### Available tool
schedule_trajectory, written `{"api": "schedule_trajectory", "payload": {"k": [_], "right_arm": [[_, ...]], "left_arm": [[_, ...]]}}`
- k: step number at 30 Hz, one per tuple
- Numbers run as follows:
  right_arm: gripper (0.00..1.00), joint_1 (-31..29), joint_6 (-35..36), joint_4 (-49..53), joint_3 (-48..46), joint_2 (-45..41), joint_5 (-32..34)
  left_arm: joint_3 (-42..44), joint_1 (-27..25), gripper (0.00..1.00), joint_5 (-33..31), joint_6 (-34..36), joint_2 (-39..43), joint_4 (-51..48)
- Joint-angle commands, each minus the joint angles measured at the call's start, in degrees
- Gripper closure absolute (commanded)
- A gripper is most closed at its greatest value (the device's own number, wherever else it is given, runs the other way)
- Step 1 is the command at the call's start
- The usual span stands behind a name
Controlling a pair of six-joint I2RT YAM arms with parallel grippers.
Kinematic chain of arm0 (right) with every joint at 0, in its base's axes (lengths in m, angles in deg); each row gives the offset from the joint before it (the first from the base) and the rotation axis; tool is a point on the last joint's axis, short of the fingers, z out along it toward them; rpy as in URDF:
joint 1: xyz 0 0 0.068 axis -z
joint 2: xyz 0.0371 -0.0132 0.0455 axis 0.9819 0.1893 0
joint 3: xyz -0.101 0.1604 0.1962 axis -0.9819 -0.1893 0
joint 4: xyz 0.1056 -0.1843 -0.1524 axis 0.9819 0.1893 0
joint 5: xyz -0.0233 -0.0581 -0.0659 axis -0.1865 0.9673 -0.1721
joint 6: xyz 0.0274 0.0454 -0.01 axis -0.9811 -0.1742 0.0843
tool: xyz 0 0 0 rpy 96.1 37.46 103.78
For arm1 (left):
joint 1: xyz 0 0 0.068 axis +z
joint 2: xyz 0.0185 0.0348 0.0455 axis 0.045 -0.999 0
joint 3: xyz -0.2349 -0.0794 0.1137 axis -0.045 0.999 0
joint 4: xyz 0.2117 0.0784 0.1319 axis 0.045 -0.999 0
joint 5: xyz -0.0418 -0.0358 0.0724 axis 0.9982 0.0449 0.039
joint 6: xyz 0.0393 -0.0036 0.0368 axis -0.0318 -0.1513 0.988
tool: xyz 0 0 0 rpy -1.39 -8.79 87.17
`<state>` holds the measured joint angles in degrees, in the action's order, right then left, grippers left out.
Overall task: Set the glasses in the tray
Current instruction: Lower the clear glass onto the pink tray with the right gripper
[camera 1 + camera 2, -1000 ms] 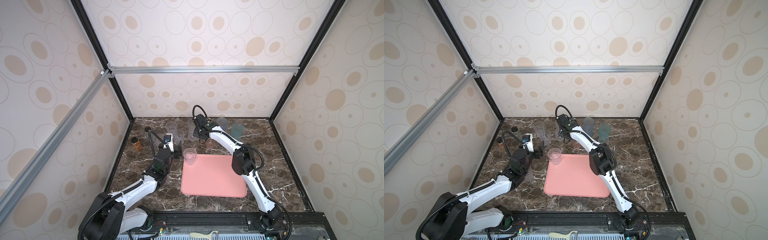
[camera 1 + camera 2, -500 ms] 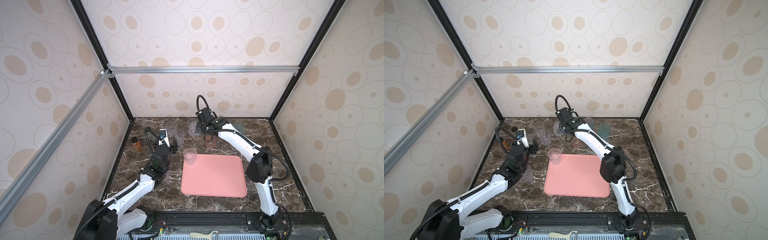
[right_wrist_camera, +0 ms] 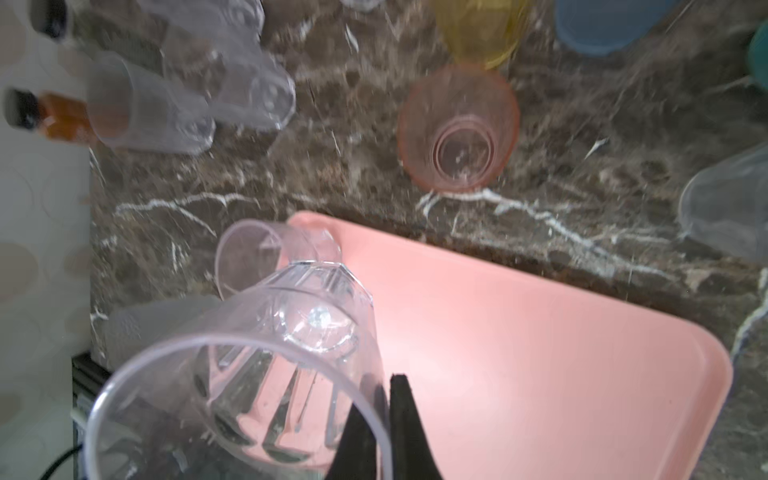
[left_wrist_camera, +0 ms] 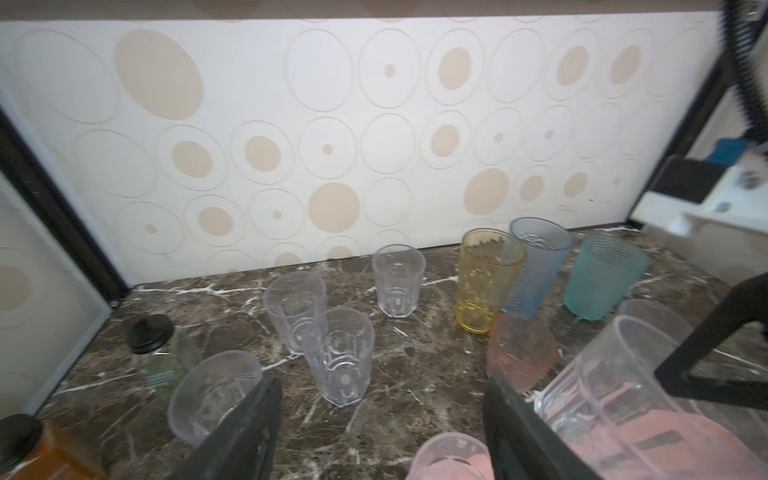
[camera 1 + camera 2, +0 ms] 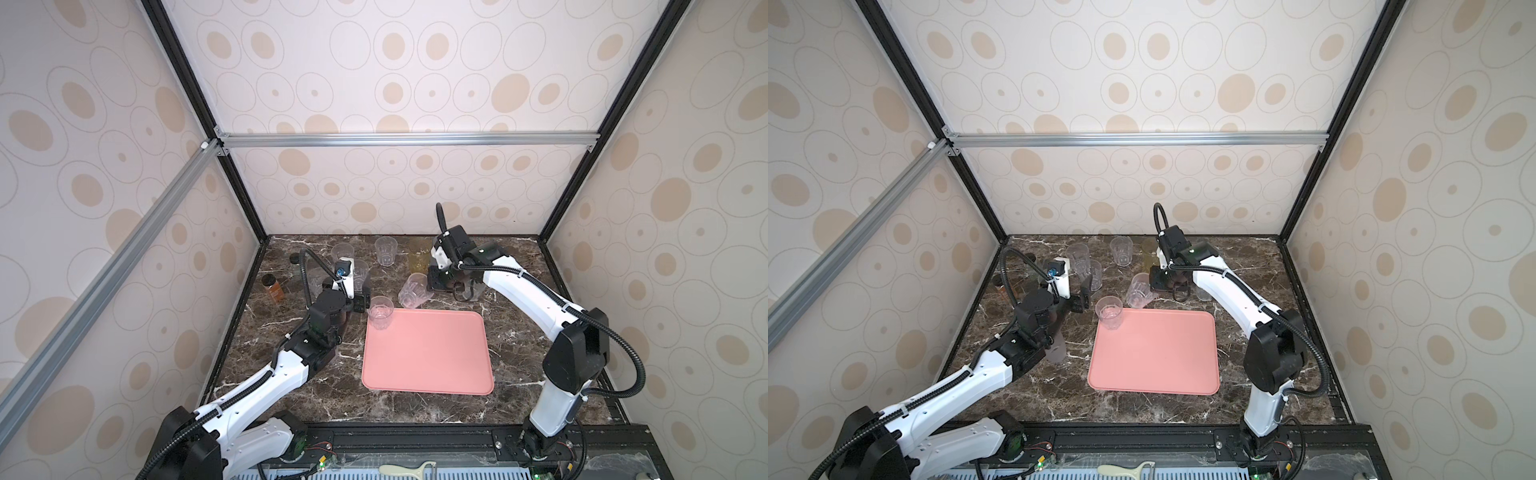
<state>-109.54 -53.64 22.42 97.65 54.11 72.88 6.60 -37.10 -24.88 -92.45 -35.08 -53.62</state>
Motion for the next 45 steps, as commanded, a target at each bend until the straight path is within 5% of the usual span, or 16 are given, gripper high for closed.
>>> {"api": "schedule_trajectory", "payload": {"k": [1, 11, 45], "right_arm": [[1.0, -0.8, 3.3, 6.1, -1.9, -2.0, -1.1], [1.0, -6.7, 3.3, 6.8, 0.5, 5.8, 16.4], [0.99, -8.2, 4.1, 2.2, 5.7, 16.9, 19.5]], "left_arm": [[2.7, -1.1, 0.26, 7.6, -2.7, 1.6, 0.9], [4.3, -3.1, 0.25, 4.4, -4.2, -2.0, -0.9], [4.2, -3.1, 0.23, 2.6, -3.6, -4.6, 1.0]]}}
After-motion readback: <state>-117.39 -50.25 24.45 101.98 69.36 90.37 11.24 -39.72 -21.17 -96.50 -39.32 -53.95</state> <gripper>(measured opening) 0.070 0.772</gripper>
